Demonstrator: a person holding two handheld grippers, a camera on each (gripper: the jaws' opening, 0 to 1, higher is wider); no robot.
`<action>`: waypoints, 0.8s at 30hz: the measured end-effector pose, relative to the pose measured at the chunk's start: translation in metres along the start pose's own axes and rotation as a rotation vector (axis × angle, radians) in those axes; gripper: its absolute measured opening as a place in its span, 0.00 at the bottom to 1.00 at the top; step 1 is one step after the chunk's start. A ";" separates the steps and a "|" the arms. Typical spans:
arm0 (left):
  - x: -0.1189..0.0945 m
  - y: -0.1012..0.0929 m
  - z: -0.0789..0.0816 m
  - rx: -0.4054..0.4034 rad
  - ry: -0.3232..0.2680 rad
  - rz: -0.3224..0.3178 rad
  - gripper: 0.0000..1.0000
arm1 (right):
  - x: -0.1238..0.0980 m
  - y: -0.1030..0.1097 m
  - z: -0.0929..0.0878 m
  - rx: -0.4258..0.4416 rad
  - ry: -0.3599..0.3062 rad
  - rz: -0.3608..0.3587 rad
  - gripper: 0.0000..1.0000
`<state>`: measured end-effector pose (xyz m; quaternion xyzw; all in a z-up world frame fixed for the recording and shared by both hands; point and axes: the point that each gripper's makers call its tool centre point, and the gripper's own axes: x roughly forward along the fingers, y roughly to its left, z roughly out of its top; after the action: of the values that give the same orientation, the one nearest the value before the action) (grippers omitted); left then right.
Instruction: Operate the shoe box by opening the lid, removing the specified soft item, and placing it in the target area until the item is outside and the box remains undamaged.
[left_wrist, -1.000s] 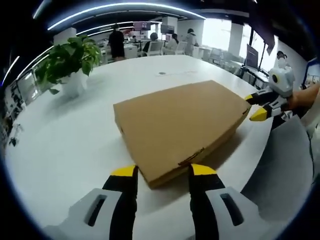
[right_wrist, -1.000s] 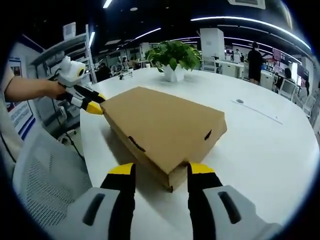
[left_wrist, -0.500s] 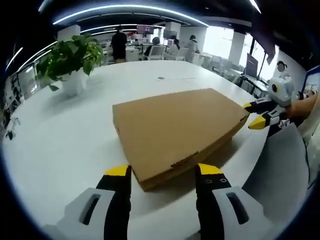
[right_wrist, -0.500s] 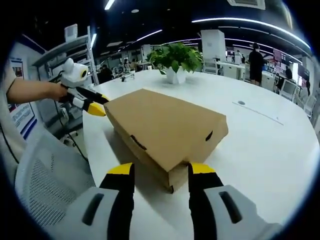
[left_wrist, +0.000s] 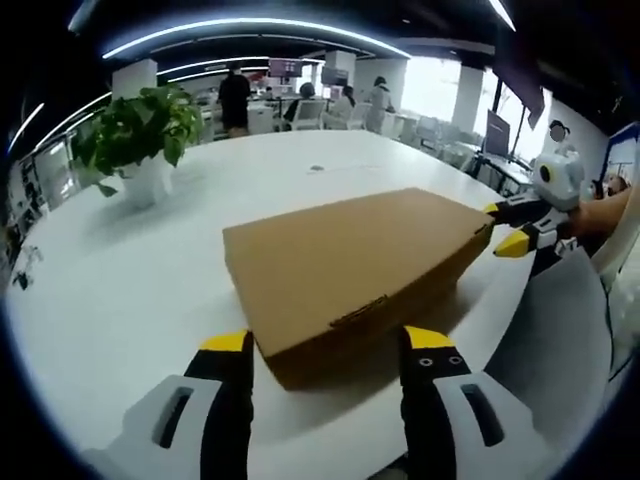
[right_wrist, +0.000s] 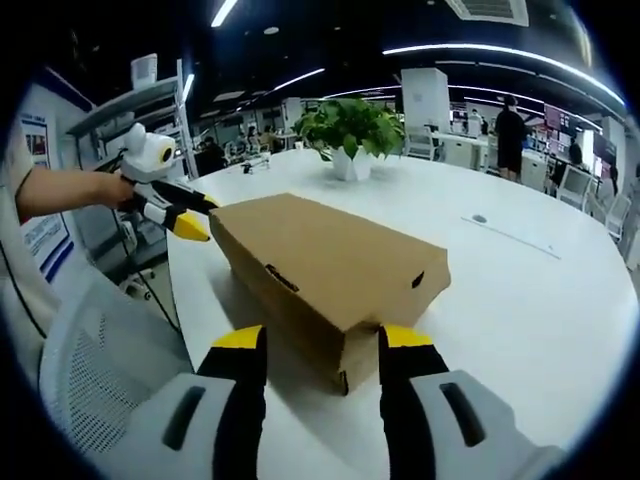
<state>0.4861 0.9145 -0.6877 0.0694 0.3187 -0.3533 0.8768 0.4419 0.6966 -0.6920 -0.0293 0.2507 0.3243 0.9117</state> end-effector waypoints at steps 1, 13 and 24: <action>-0.001 0.000 0.001 0.001 -0.003 0.001 0.58 | -0.001 0.000 0.002 0.000 -0.005 -0.002 0.41; -0.012 -0.001 0.027 0.041 -0.061 0.015 0.61 | -0.010 -0.002 0.026 -0.019 -0.060 -0.012 0.42; -0.018 0.004 0.053 0.067 -0.115 0.034 0.63 | -0.015 -0.008 0.052 -0.032 -0.110 -0.025 0.42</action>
<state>0.5060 0.9089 -0.6352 0.0840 0.2547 -0.3521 0.8967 0.4594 0.6930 -0.6399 -0.0291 0.1944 0.3182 0.9274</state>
